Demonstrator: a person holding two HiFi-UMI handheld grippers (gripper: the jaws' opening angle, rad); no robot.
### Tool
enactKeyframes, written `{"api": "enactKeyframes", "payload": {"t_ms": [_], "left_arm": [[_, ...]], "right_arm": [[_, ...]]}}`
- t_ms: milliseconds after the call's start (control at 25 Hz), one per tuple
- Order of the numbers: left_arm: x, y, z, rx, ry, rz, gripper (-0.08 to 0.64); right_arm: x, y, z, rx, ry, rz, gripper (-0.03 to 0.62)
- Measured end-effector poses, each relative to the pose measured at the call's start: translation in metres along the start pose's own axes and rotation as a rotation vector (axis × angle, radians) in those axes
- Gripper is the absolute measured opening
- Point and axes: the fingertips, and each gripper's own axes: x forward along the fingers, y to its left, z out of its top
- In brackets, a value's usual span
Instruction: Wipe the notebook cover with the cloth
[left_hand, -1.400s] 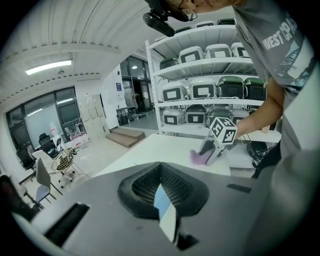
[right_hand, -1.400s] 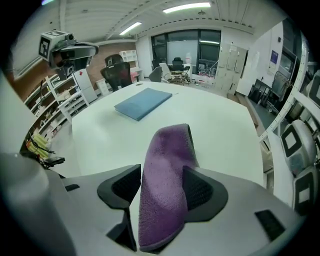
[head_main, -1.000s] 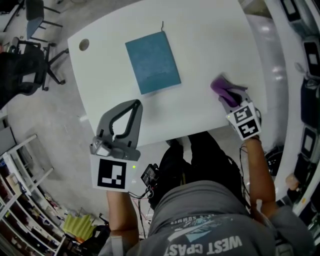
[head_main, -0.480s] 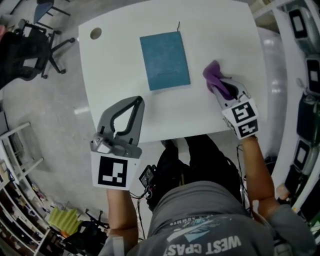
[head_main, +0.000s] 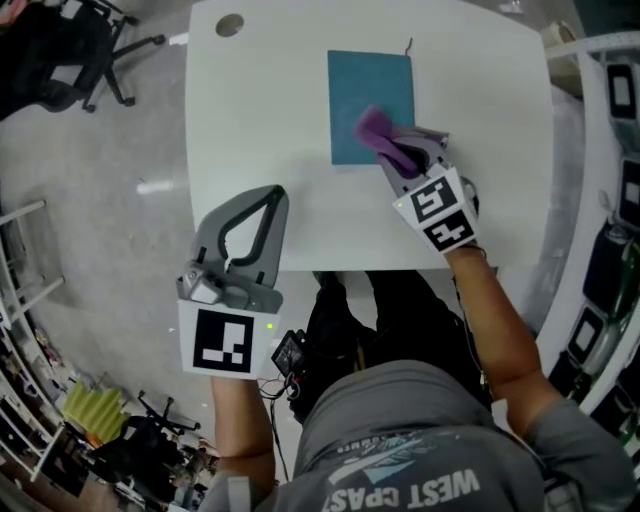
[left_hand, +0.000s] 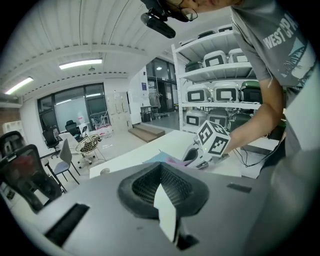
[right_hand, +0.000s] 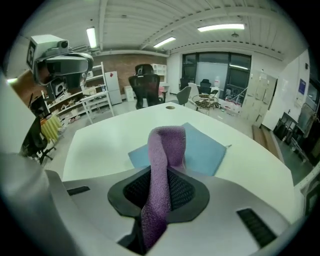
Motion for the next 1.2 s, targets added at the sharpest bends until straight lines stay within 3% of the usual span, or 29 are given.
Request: {"api": "enactKeyframes", "payload": {"t_ms": [240, 400, 560, 920, 1200], "left_arm": [[-0.02, 0.011, -0.02, -0.049, 0.022, 0.055, 0.003], [-0.028, 0.019, -0.028, -0.062, 0.03, 0.068, 0.003], [-0.021, 0.022, -0.025, -0.056, 0.025, 0.05, 0.003], [0.02, 0.008, 0.004, 0.005, 0.001, -0.056, 0.003], [0.037, -0.006, 0.011, 0.016, 0.0, -0.083, 0.003]], "right_arm": [[0.035, 0.057, 0.045, -0.115, -0.034, 0.124, 0.086], [0.046, 0.071, 0.056, -0.133, -0.039, 0.151, 0.086], [0.038, 0.056, 0.044, -0.078, -0.021, 0.118, 0.086], [-0.007, -0.028, -0.009, 0.069, 0.028, -0.057, 0.086], [0.0, -0.024, -0.003, 0.044, 0.022, -0.031, 0.086]]}}
